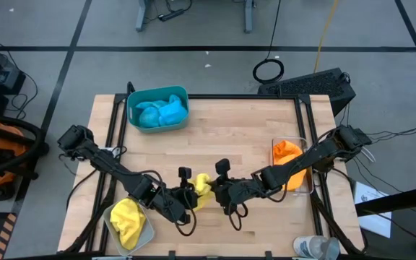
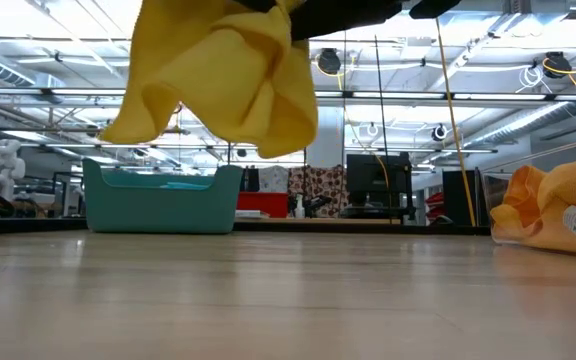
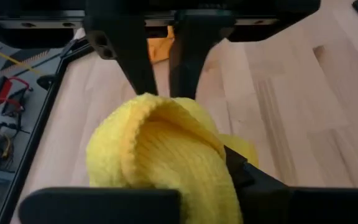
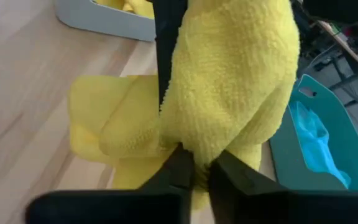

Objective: Sort microfiber towel by color & place in baskets
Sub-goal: Put the yellow microfiber cloth into the gray bin

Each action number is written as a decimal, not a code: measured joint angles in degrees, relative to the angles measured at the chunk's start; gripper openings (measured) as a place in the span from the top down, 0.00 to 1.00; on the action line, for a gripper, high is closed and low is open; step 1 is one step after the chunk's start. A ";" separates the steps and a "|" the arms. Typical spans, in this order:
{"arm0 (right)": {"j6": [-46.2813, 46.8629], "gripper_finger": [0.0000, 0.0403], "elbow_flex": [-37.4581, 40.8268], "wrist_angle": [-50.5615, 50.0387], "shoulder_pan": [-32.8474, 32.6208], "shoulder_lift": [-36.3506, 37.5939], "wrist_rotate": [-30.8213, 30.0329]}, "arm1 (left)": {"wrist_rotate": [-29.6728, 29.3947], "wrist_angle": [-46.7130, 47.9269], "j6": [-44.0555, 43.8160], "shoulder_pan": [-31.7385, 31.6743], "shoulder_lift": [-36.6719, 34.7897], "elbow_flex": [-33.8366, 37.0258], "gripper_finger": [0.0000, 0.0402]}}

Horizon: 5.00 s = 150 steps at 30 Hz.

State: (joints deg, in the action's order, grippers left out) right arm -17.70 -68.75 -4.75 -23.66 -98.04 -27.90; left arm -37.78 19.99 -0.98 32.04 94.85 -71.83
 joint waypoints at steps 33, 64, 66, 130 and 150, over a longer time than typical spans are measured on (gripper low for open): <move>19.23 0.99 0.00 -23.77 2.77 4.64 -26.24 | -21.42 4.53 -9.22 10.15 -0.47 -3.64 0.48; 11.02 0.99 0.00 -5.98 1.31 4.63 -25.41 | -21.48 -14.10 -11.95 2.41 -0.37 2.97 0.36; 11.00 0.99 0.00 -5.14 1.31 4.64 -26.17 | -22.66 -15.60 -12.21 1.73 -0.37 2.97 0.30; 1.98 0.19 -0.02 3.18 1.20 1.18 -18.56 | -12.62 -18.36 -7.05 -3.10 -2.21 2.97 0.94; 4.08 0.92 0.00 -6.33 0.33 1.18 -18.20 | -11.78 -8.48 -9.87 0.60 -4.29 2.95 0.64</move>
State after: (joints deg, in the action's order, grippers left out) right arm -13.62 -68.75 -11.08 -23.33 -96.86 -46.10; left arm -49.56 11.51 -10.85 32.64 90.55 -68.88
